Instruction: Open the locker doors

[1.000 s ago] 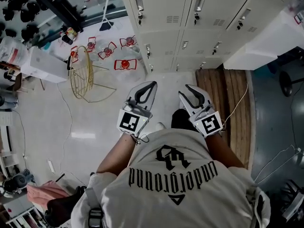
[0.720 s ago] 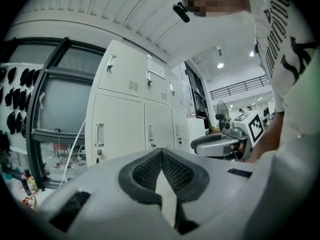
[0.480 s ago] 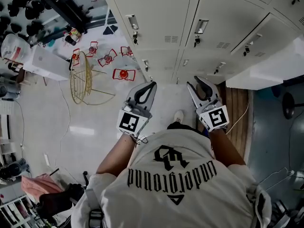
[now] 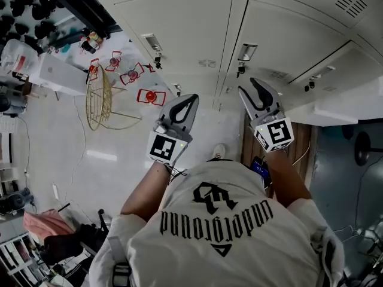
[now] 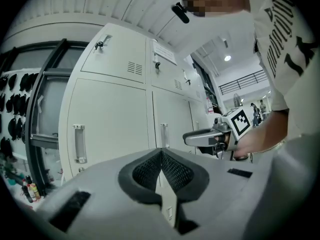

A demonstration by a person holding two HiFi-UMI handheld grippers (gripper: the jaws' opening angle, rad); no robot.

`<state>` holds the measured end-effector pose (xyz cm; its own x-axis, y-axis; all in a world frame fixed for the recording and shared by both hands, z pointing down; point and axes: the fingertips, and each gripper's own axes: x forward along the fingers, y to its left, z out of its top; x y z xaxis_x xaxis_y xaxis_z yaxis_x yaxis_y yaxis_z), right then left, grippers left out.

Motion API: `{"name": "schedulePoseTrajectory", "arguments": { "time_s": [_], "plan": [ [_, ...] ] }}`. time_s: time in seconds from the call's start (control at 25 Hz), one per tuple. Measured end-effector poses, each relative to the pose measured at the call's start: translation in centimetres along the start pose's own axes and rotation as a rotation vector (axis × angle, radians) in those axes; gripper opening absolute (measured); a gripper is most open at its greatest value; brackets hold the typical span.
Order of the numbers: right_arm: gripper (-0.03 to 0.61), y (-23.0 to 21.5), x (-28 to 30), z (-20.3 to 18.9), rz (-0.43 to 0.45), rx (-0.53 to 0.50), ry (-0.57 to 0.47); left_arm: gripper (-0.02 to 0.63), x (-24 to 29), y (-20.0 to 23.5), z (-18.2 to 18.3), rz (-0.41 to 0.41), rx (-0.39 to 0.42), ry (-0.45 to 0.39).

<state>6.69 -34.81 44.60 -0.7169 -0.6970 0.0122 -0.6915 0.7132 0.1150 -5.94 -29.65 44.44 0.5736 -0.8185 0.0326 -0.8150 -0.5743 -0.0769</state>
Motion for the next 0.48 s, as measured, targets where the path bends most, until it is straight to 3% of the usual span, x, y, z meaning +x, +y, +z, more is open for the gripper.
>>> {"name": "schedulePoseTrajectory", "arguments": {
  "time_s": [0.48],
  "plan": [
    [0.229, -3.7, 6.6, -0.5, 0.066, 0.043, 0.012, 0.007, 5.2, 2.2, 0.2, 0.055, 0.018, 0.013]
  ]
}}
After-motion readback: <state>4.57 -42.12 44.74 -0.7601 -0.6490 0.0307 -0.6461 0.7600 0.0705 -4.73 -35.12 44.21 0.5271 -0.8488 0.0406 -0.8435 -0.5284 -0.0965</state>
